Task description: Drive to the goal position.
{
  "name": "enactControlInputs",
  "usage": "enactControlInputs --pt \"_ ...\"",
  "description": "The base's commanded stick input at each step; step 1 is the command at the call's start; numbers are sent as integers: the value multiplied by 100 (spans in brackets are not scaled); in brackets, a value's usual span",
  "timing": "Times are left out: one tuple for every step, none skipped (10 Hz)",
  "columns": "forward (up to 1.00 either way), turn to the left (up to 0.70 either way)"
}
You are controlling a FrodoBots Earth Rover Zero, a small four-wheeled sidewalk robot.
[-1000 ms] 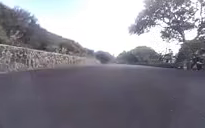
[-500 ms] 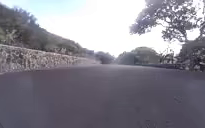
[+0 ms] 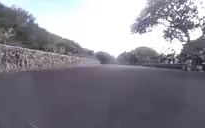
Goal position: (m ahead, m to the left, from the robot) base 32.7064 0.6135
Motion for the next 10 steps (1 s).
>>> enactControlInputs --pt "70 0" --pt "70 0" --pt "70 0" --pt "70 0" --pt "70 0" --pt "70 0" --pt "70 -16" --pt "70 -25" --pt "70 -35" --pt "70 -35"
